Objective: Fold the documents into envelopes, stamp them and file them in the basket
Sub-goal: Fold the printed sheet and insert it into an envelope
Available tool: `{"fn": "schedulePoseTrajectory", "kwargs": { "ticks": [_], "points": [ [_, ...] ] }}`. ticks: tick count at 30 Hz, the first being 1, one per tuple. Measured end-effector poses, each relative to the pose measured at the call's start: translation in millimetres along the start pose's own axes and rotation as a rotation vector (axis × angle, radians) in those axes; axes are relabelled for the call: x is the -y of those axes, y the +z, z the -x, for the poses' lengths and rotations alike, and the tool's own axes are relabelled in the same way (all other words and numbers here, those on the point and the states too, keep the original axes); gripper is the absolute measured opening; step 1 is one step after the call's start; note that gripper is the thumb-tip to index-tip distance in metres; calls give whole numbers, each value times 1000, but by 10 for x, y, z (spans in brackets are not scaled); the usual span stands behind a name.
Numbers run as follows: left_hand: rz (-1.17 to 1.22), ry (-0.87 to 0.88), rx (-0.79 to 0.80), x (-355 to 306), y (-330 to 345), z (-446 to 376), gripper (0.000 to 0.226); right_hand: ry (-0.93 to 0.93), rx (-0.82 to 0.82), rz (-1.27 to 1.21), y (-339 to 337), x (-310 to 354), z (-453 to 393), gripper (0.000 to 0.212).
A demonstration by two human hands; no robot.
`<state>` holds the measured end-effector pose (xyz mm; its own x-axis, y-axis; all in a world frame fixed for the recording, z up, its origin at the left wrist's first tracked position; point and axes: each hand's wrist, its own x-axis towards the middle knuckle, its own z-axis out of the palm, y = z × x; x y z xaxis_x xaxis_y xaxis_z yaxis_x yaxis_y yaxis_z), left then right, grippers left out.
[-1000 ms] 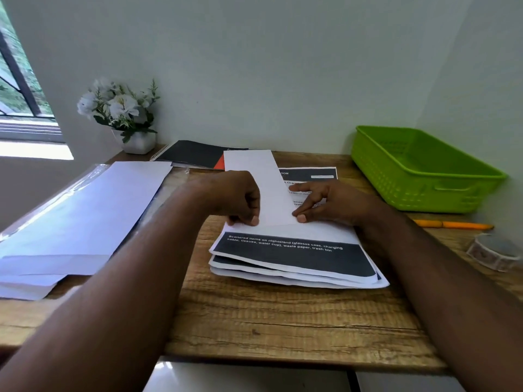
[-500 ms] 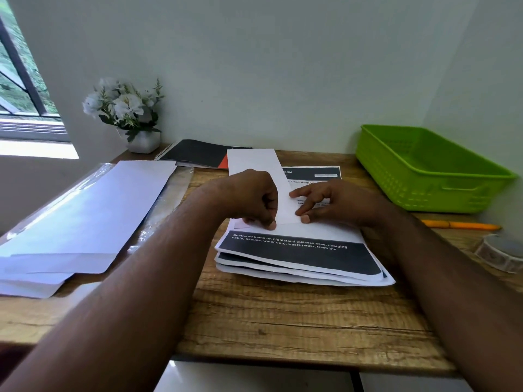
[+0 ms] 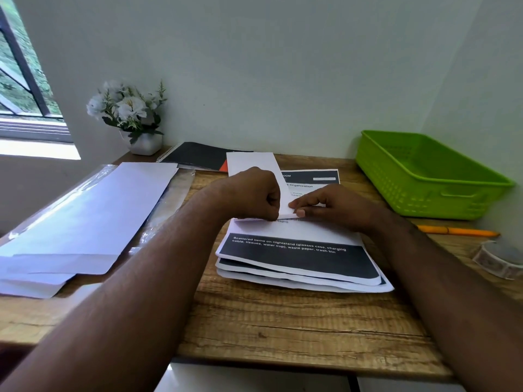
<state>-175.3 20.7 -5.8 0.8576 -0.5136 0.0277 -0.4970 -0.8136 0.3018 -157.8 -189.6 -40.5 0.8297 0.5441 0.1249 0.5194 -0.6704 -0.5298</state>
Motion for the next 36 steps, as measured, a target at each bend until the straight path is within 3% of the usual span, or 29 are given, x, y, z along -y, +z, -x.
{"fn": "schedulePoseTrajectory", "kwargs": {
  "ticks": [4, 7, 10, 12, 14, 16, 19, 22, 24, 26, 28, 31, 34, 36],
  "points": [
    [-18, 19, -126, -48, 48, -9, 24, -124, -238, 160, 83, 25, -19, 17],
    [-57, 1, -233, -62, 102, -90, 22, -202, -420, 127, 106, 31, -62, 17],
    [-52, 48, -534, -20, 73, -116, 23, -233, -610, -81, 85, 62, -69, 18],
    [133, 196, -853, -20, 0, -64, 16, -216, -757, -179, 67, 62, -57, 30],
    [518, 302, -1096, -23, -95, 21, 11, -148, -865, -298, 55, 6, -72, 45],
    [807, 279, -1289, 30, -216, 60, 25, -55, -972, -465, 37, -38, -89, 58],
    [1039, 138, -1478, 179, -309, 44, 32, -64, -1020, -865, -41, -47, -80, 75],
    [938, -162, -1390, 350, -204, -53, 30, 19, -974, -1006, -144, -59, -53, 67],
    [770, -386, -1168, 446, -111, -83, 17, 91, -977, -923, -149, -96, -57, 57],
    [596, -532, -887, 525, -17, -82, 27, 189, -950, -816, -140, -192, -69, 57],
    [392, -597, -649, 549, 70, -66, 37, 326, -856, -515, -124, -310, -58, 62],
    [93, -629, -414, 594, 199, -85, 44, 381, -638, -45, -68, -431, -13, 61],
    [-74, -610, -344, 611, 234, -127, 59, 341, -488, 381, -38, -407, 1, 45],
    [-118, -506, -385, 588, 256, -157, 55, 236, -472, 485, -46, -342, -19, 31]
  ]
}}
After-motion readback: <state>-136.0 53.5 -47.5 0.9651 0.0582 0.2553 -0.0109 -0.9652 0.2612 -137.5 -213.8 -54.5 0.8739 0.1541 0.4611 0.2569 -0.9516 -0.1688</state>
